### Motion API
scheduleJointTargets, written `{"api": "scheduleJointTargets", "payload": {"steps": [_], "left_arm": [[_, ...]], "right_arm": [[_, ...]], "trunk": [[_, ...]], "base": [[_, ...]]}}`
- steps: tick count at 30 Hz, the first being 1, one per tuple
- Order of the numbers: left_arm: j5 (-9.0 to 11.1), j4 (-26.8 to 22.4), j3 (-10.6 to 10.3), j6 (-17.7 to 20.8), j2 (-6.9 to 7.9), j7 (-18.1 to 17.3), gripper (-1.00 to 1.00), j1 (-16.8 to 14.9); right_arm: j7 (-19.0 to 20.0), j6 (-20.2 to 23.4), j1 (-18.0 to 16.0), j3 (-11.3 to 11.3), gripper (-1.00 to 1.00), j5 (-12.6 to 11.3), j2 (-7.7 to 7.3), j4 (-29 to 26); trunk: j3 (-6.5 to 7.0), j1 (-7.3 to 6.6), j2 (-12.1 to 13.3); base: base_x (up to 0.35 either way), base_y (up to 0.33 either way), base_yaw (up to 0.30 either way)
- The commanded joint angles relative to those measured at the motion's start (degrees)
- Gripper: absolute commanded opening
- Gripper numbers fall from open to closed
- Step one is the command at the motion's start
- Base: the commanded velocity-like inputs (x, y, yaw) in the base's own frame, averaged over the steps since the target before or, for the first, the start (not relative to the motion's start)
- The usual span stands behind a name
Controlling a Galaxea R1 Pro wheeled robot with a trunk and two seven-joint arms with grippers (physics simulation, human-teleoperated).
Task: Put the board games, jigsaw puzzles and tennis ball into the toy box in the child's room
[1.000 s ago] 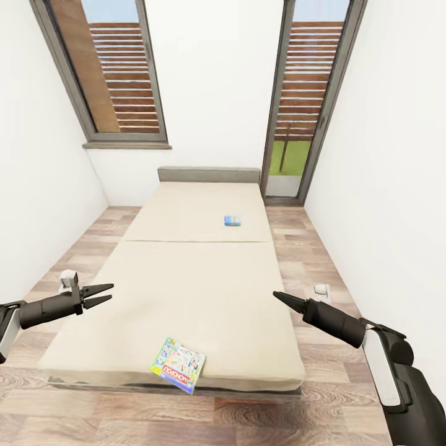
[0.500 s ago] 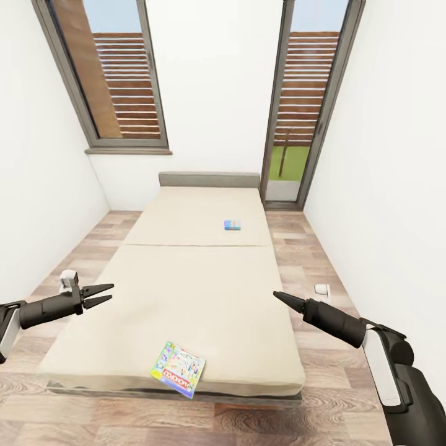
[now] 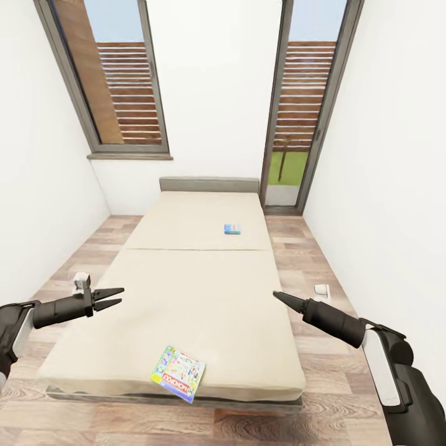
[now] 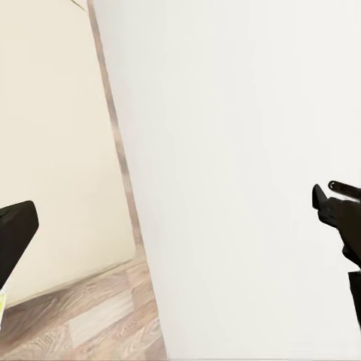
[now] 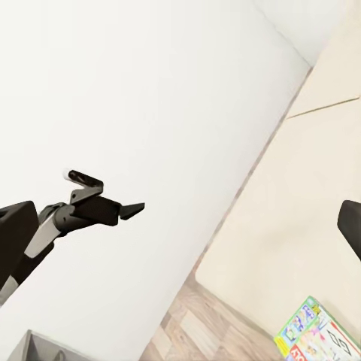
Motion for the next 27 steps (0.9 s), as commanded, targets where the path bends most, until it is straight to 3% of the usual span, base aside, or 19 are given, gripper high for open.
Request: {"api": "scheduleJointTargets", "payload": {"steps": [1, 27], "left_arm": [[0.08, 0.00, -0.22, 0.60, -0.22, -0.16, 1.00, -0.04], [0.09, 0.00, -0.70, 0.60, -0.94, -0.23, 1.00, -0.10]], "right_arm": [[0.11, 0.28, -0.04, -0.03, 1.00, -0.08, 0.00, 0.02], [-0.06, 0.28, -0.04, 0.26, 1.00, -0.06, 0.10, -0.02]], "trunk": [[0.03, 0.01, -0.05], [2.46, 0.01, -0.05]], "base": [[0.000, 0.000, 0.000], [0.000, 0.000, 0.000]]}}
